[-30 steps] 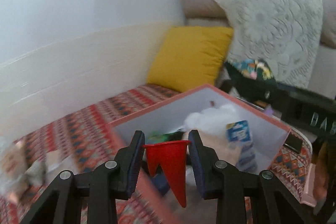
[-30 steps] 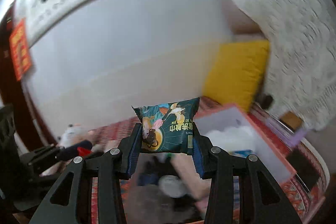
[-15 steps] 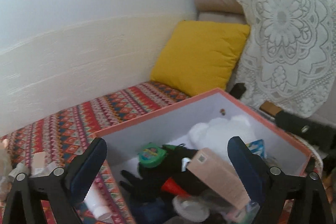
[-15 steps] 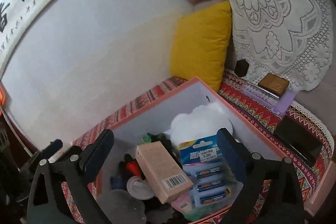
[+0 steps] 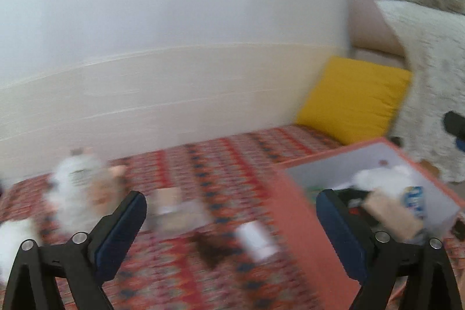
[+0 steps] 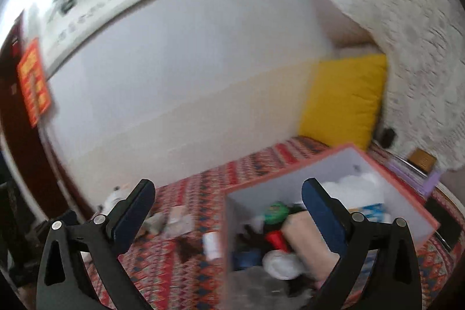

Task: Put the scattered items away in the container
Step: 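Grasp the grey cup with the left tool while the right tool grasps the brown tassel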

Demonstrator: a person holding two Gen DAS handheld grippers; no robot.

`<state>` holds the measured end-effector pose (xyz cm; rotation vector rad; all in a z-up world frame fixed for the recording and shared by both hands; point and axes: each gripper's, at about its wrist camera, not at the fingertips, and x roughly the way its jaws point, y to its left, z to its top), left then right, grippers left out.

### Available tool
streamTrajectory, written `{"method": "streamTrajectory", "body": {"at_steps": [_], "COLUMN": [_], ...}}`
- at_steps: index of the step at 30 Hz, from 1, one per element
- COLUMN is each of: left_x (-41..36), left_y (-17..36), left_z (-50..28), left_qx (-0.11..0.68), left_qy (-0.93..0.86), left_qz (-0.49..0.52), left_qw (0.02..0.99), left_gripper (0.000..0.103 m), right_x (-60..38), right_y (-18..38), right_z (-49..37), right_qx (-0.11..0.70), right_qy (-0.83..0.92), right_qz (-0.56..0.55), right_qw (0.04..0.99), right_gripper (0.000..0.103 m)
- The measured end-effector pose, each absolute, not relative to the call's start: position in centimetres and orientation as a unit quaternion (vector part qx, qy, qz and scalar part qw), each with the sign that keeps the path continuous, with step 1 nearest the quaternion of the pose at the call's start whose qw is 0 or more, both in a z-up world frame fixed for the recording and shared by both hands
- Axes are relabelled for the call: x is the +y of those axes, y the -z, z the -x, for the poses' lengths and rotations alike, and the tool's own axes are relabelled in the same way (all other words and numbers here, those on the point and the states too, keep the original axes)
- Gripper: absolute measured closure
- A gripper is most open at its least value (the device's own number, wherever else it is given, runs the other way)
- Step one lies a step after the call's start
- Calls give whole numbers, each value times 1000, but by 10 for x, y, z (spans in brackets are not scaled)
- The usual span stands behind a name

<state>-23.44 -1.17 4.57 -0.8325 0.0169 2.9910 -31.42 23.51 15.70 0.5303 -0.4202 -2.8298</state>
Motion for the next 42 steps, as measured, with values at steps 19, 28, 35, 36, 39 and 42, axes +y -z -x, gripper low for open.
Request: {"method": "streamTrajectory", "body": {"at_steps": [19, 28, 35, 36, 39, 42], "left_x": [-172, -118, -97, -93, -84, -75], "left_y": [47, 69, 112, 118, 137, 156], "left_z": [230, 356, 418, 427, 453, 479], "left_qx": [-63, -22, 62, 75, 111, 148], "left_qy": [-935, -931, -918, -916, -908, -898], "left_qz": [342, 365, 391, 394, 404, 413], "left_qw": [-73, 4, -5, -6, -11, -15], "left_gripper": [3, 3, 3, 3, 3, 19], "right_x": [16, -5, -5, -5, -15, -18], "right_y": [9, 53, 83, 88, 93, 94], "right_z": [397, 458, 511, 517, 520, 518], "right_qx": [44, 69, 51, 45, 80, 91], "right_qy": [895, 878, 875, 873, 872, 860], "right_qz": [-380, -413, -431, -435, -426, -437], "right_qw": [230, 232, 216, 218, 228, 247], "right_gripper": [11, 13, 13, 12, 12, 72]}}
